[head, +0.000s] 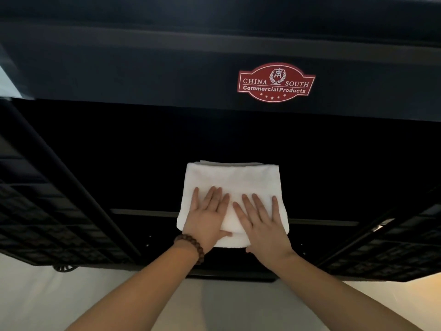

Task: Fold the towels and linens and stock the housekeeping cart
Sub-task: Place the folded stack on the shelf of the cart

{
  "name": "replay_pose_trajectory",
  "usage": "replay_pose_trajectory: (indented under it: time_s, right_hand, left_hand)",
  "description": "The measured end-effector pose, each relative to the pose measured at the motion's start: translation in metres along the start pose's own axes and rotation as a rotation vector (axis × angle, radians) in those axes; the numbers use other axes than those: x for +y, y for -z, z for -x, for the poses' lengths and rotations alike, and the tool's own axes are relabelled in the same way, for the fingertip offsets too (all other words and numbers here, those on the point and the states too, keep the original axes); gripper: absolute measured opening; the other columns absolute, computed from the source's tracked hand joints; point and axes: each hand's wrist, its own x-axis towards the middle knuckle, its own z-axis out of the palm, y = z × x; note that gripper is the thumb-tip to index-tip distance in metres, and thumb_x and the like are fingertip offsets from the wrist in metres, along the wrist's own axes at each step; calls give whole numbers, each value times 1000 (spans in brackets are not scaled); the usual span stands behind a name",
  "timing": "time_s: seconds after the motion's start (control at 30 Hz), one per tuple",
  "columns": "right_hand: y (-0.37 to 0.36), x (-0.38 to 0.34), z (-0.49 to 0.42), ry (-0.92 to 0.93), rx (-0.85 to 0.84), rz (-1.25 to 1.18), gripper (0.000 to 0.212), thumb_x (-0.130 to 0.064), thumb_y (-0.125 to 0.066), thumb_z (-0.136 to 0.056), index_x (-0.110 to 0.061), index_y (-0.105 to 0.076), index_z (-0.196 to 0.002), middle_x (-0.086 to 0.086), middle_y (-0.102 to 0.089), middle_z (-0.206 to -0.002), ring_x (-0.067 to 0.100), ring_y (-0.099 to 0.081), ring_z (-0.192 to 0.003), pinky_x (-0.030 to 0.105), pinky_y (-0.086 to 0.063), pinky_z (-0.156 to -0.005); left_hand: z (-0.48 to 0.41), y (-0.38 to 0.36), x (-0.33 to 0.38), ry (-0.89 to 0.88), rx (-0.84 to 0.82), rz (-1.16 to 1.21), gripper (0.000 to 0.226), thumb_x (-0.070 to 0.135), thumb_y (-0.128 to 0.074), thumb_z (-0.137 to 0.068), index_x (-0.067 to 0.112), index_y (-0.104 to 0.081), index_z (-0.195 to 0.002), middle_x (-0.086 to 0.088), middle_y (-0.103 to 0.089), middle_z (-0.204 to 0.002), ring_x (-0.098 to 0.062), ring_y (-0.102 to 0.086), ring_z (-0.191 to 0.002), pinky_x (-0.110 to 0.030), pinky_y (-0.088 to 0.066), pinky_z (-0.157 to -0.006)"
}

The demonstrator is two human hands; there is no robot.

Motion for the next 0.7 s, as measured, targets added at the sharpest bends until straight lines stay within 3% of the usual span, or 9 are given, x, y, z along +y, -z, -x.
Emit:
replay_pose_trajectory:
  time_s: [0.07, 0.17, 0.27, 0.43, 0.57, 0.7]
  right_hand:
    - [1, 0, -2, -23, 20, 1, 116, -47, -64, -84, -14, 29, -145, 16, 13, -158, 39, 9, -145, 68, 17, -107]
    - [3, 1, -5, -30, 36, -1, 108, -42, -62, -85, -14, 21, -148, 16, 6, -159, 37, 4, -146, 66, 17, -108]
    - [6, 4, -7, -36, 79, -13, 103, -47, -63, -82, -16, 6, -152, 16, -5, -159, 37, -4, -146, 68, 10, -109]
    - [-6, -9, 5, -4, 124, -58, 124, -56, -76, -64, -15, 0, -154, 19, -8, -158, 38, -7, -146, 73, 3, -108]
    - [-28, -17, 6, 35, 200, 15, 110, -24, -73, -68, -20, -4, -154, 18, -7, -159, 38, -11, -145, 71, 1, -109]
    - [-25, -7, -9, 5, 228, 8, 116, -18, -76, -60, -19, -8, -154, 19, -28, -151, 39, -28, -139, 70, -8, -110]
  left_hand:
    - [17, -7, 5, 36, 63, -22, 103, 65, -71, -67, 14, -33, -148, -16, -34, -151, -34, -23, -142, -66, -5, -114]
    - [33, -25, 10, 40, 49, -45, 129, 60, -84, -49, 15, -21, -152, -20, -29, -150, -39, -24, -140, -71, -10, -110]
    - [29, -30, 13, 72, 91, -61, 127, 43, -87, -55, 19, -11, -154, -19, -29, -149, -41, -26, -138, -71, -14, -108]
    - [21, -27, 15, 99, 130, -43, 109, 29, -81, -62, 18, -20, -152, -18, -34, -146, -40, -28, -136, -69, -17, -108]
    - [21, -35, 15, 97, 120, -68, 116, 29, -79, -64, 16, -7, -154, -19, -26, -150, -41, -22, -140, -70, -12, -109]
    - [12, -35, 11, 118, 165, -87, 119, 22, -79, -62, 14, -4, -154, -19, -30, -148, -39, -25, -138, -69, -16, -108]
